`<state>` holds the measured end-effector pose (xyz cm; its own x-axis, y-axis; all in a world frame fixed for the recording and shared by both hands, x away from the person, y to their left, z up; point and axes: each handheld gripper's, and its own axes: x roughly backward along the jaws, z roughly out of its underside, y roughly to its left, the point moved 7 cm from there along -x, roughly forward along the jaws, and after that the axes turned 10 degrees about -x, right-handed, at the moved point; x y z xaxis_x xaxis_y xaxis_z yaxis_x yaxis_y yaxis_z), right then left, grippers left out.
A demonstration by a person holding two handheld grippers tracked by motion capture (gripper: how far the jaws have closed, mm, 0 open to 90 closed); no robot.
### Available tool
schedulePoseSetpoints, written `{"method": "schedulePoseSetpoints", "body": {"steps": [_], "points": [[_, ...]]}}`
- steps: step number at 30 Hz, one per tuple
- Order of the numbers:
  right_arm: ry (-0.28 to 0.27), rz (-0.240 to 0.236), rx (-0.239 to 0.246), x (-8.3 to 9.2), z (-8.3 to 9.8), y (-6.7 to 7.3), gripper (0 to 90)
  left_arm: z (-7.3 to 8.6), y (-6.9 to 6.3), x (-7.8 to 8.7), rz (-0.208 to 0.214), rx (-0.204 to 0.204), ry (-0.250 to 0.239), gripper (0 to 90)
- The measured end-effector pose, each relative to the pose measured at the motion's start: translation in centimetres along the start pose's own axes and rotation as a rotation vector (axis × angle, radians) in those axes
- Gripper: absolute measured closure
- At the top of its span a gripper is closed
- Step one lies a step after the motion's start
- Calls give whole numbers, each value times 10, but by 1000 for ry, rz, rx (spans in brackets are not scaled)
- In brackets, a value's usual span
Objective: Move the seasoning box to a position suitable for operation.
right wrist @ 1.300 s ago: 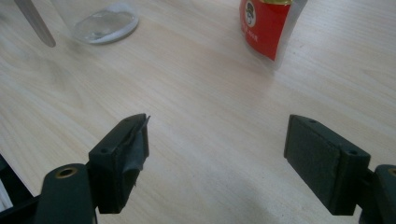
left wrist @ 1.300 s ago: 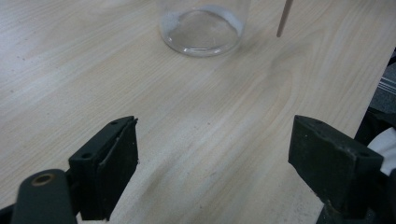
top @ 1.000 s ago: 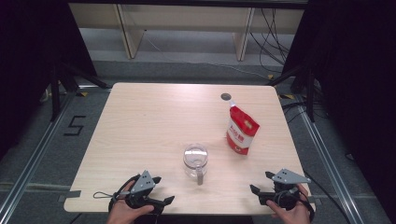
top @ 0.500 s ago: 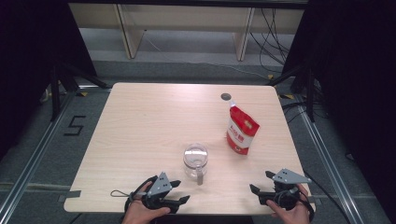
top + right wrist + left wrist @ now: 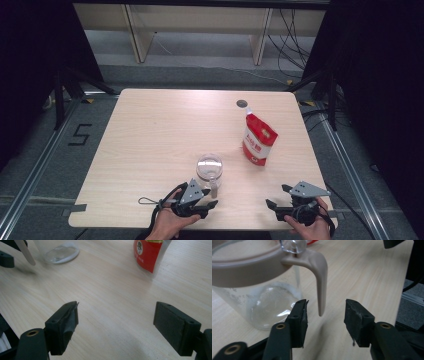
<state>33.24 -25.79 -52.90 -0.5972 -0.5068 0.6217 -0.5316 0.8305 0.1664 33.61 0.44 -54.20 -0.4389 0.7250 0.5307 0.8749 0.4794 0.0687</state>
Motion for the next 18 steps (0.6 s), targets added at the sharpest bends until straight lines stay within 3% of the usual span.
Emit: {"method": "schedulePoseSetpoints", "body": {"steps": [2, 3, 4, 5, 6, 7, 10, 12, 13, 15, 18], "points": [[16, -7, -34, 0, 2, 3, 212, -2, 1, -2, 5, -10, 1, 580], [5, 3, -6, 0, 1, 2, 212, -4, 2, -3, 1, -31, -13, 593], [11, 3, -22, 1, 1, 3, 212, -5, 3, -3, -11, -42, -8, 604], [5, -3, 5, -1, 0, 0, 212, -5, 1, -5, -10, -13, -17, 617], [13, 5, 0, 0, 1, 0, 212, -7, 2, -6, -4, -35, -15, 639], [19, 5, -10, 0, 2, 0, 212, -8, 1, -8, -23, -22, -22, 656], [14, 6, -10, 0, 2, -1, 213, -10, 0, -11, -19, -36, -23, 714], [8, 4, -3, -1, 1, -1, 213, -10, 0, -12, -39, -49, -19, 746], [13, 6, -22, 0, 2, 0, 213, -10, 2, -11, -39, -43, -16, 783], [20, 4, -32, 0, 3, 1, 213, -10, 2, -10, -27, -21, -25, 790], [10, 2, -7, -1, 2, -1, 213, -10, 4, -10, -22, -50, -27, 799]]}}
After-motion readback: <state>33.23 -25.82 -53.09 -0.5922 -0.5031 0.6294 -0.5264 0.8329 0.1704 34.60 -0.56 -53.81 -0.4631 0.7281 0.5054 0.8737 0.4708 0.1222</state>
